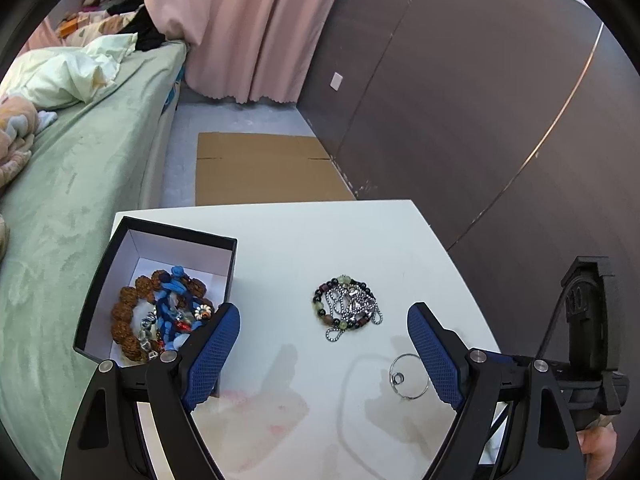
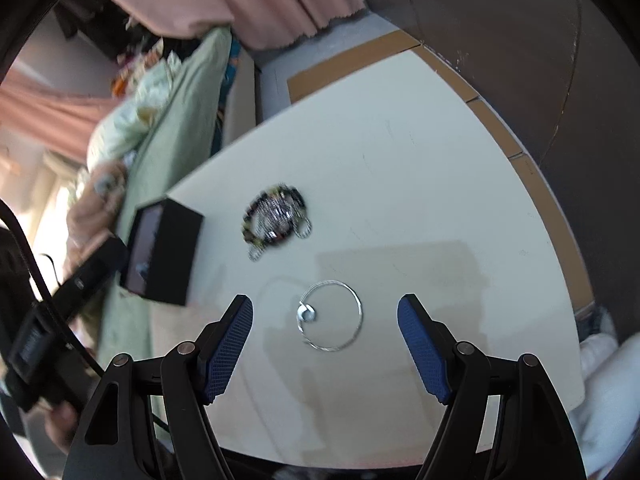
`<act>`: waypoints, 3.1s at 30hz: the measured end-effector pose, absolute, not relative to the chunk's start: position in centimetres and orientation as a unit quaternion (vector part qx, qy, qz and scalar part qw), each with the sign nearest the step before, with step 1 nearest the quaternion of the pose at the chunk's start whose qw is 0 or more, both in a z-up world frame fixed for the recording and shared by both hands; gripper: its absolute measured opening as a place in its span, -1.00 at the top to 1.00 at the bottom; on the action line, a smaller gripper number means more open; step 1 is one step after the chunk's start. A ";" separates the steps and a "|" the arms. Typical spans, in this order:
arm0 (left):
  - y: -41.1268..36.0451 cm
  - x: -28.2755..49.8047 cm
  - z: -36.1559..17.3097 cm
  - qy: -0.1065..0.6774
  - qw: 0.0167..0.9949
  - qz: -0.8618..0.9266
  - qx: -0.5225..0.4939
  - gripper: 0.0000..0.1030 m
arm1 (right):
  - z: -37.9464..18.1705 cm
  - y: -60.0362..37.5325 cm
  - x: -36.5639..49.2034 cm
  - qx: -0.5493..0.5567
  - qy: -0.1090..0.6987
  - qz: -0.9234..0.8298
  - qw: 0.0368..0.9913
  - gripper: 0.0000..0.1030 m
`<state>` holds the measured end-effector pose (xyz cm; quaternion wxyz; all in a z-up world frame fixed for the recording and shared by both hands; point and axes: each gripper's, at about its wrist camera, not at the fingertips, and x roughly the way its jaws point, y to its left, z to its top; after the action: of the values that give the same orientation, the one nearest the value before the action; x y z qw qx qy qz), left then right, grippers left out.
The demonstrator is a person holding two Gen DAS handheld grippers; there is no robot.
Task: Organize jewelry
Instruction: 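Move the right gripper to the large silver hoop and close around it, then grasp the small silver ring with the left gripper and lift it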
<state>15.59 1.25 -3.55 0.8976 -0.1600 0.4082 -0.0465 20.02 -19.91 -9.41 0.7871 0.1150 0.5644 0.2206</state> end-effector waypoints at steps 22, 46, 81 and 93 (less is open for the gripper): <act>4.9 13.0 -3.0 0.401 0.896 0.001 -0.191 -0.68 | -12.0 -14.5 17.9 -0.112 0.558 0.190 0.800 -0.47; -0.4 12.9 -3.8 0.408 0.900 -0.033 -0.151 -0.68 | -7.5 -23.9 15.8 0.063 0.519 0.242 0.817 0.02; -11.8 15.5 -11.6 0.473 0.877 -0.086 -0.004 0.47 | -6.6 -29.5 19.7 0.172 0.506 0.202 0.821 0.01; -10.5 15.3 -9.8 0.463 0.883 -0.081 -0.023 0.74 | -6.9 -28.2 19.5 0.161 0.508 0.207 0.820 0.02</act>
<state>15.28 -10.45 -9.77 0.8826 -0.0233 0.4626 -0.0807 19.55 -28.19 -6.85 0.8203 0.1608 0.5082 0.2074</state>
